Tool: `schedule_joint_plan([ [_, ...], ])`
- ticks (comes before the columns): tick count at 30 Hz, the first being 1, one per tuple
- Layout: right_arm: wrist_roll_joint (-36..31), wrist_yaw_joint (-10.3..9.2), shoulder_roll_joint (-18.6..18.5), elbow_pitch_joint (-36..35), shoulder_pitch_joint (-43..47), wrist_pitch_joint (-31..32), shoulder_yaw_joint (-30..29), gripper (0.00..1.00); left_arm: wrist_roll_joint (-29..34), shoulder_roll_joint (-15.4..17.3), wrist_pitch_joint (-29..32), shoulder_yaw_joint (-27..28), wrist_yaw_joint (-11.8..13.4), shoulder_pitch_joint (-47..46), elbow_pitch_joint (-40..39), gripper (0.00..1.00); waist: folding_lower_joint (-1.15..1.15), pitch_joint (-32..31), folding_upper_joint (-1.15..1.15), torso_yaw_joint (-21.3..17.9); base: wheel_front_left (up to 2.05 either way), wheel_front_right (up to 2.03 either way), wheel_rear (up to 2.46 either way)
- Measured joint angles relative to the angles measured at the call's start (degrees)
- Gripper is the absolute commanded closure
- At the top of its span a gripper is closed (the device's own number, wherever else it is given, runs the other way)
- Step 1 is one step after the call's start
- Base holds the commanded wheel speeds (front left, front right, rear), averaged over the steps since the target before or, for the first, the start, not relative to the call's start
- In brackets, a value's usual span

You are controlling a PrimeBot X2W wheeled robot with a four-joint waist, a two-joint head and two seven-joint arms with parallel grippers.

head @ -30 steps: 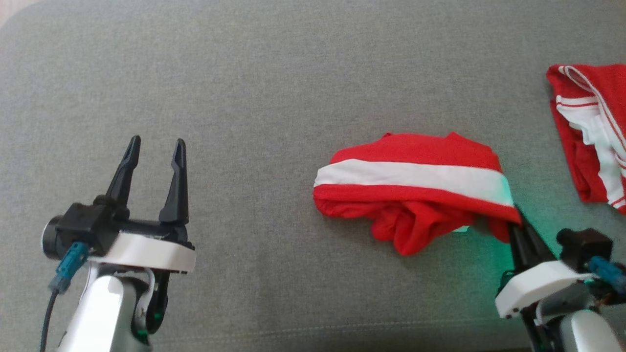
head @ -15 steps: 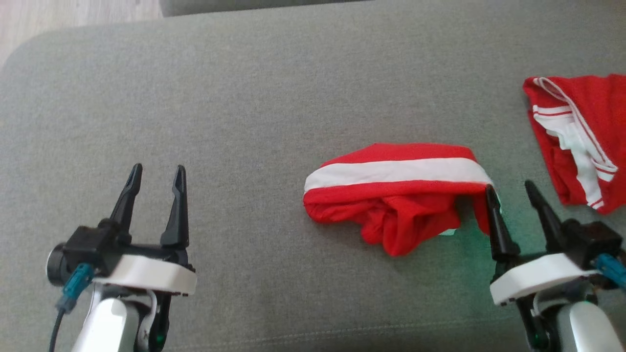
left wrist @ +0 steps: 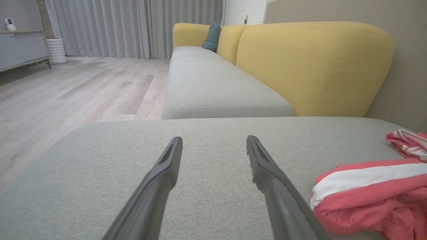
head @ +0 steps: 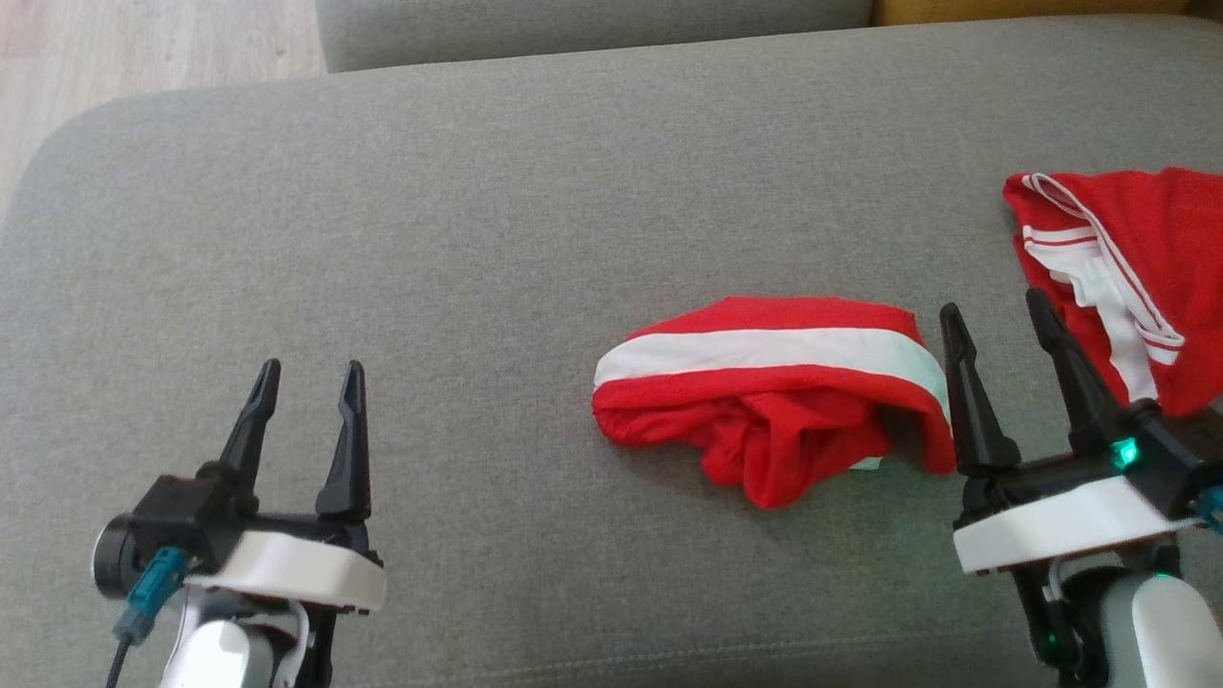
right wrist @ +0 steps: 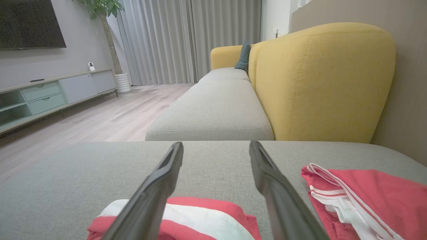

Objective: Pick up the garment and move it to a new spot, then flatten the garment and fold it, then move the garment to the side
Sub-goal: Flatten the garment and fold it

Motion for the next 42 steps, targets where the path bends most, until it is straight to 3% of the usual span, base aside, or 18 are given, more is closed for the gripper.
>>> schedule_joint_plan([
  [17,1.41,0.0,0.01,-0.77,0.1,0.85,0.02,0.0,-0.27,0.35,2.3,-2.01,-0.13,0.09,-0.99,0.0,0.0,0.9,0.0,0.75,0.0,0.0,0.0],
  [22,1.41,0.0,0.07,-0.78,-0.02,0.92,0.63,0.0,-1.34,0.03,5.48,-5.89,-3.83,-4.54,0.69,0.0,0.0,2.61,0.0,0.51,0.0,0.0,0.0],
  [30,1.4,0.0,0.3,-0.47,-1.2,1.08,1.65,0.0,-5.67,-4.59,12.02,-11.47,-9.72,-17.98,9.14,0.0,0.0,5.8,0.0,-1.91,0.0,0.0,0.0],
  [42,1.4,0.0,0.97,0.66,-1.59,0.29,1.75,0.0,-13.85,-5.21,23.64,-16.19,-12.12,-25.14,21.91,0.0,0.0,8.87,0.0,-4.85,0.0,0.0,0.0],
])
